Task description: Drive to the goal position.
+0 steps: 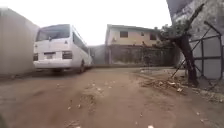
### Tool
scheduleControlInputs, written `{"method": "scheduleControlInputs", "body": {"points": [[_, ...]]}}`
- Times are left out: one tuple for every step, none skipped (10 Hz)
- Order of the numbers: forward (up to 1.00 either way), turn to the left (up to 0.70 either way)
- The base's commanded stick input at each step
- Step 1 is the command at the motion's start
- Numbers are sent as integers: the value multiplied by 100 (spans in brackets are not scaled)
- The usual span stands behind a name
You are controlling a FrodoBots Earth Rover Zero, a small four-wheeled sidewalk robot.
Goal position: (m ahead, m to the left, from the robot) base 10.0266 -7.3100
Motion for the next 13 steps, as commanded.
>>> {"method": "scheduleControlInputs", "body": {"points": [[100,0],[100,0],[100,0],[100,0],[100,0],[100,0],[100,0],[100,0],[100,0],[100,0],[100,0],[100,0],[100,0]]}}
